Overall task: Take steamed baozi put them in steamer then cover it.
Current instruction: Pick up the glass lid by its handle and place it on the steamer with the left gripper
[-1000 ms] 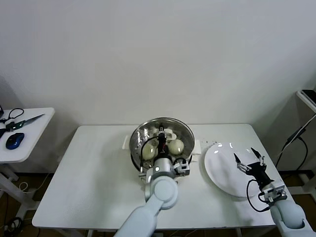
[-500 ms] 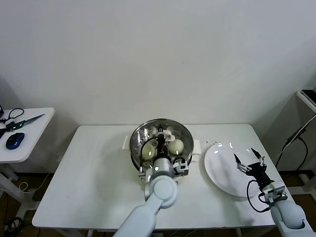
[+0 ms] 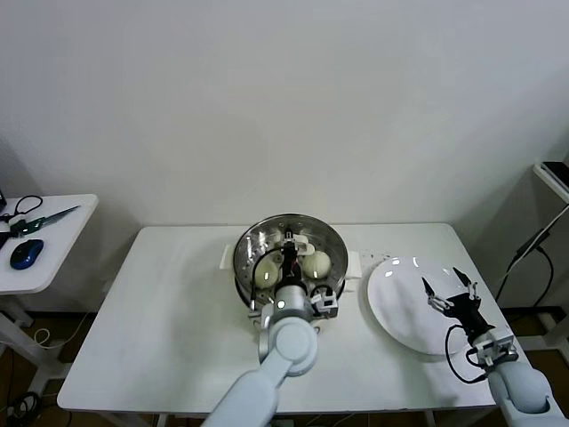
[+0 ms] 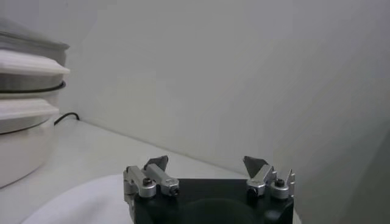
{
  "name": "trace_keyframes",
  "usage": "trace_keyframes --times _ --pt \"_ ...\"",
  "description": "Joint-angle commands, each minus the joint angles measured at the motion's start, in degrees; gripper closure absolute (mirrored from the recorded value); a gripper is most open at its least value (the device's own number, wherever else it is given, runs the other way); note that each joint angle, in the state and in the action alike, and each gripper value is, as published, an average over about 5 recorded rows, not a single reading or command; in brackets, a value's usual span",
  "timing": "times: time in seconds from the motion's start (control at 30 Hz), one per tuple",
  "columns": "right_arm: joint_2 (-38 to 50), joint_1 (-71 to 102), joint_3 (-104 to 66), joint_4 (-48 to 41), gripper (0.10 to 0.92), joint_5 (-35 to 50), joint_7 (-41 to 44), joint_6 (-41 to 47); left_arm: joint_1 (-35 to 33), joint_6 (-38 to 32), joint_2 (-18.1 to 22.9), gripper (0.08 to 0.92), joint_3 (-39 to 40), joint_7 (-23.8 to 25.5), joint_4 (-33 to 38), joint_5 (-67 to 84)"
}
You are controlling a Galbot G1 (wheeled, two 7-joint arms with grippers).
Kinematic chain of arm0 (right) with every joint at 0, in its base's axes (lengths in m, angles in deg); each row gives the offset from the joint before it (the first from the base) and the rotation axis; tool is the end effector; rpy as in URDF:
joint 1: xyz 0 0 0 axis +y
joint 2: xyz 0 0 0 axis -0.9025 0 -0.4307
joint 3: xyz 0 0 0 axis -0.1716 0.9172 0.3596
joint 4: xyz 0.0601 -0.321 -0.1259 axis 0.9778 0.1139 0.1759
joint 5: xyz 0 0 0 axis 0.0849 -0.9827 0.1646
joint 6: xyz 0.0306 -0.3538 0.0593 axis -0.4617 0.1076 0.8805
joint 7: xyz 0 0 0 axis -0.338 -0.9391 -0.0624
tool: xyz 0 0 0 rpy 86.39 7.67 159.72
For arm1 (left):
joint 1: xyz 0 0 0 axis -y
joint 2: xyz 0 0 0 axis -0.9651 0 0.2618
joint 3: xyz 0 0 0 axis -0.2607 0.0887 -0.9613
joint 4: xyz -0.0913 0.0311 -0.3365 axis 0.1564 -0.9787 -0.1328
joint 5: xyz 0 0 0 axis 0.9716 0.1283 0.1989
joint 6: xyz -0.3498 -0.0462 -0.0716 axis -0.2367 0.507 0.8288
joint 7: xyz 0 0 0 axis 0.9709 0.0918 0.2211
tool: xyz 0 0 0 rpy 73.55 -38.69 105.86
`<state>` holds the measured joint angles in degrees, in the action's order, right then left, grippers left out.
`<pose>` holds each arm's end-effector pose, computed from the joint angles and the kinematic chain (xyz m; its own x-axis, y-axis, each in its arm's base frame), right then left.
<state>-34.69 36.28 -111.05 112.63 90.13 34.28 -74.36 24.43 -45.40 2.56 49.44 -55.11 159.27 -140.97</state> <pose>0.2877 -0.2358 -0.3883 -0.9807 -0.1460 0.1299 -0.1753 0.9510 -0.2546 0.3290 -0.2101 -0.2794 -0.9971 -0.0571 0.0494 0.0487 0.0129 0.9987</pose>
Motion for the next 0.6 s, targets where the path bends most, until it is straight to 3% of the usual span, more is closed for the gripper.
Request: trace_keyframes --times 0.03,0.43,0.6 --pt "-0.11 -0.03 -0.06 0.02 0.203 -0.12 0.04 -0.09 0.07 2.85 -0.02 0.849 0.16 0.71 -0.24 -0.09" --pt "0.05 0.07 -0.4 0.26 0.203 -0.18 0.39 0.57 0.24 2.85 -2.04 0.833 1.46 1.8 3.59 1.74" --pt "0.06 0.05 -0.52 0.43 0.203 -0.19 0.37 1.15 -1.22 2.85 -3.79 0.706 1.29 1.43 7.27 2.56"
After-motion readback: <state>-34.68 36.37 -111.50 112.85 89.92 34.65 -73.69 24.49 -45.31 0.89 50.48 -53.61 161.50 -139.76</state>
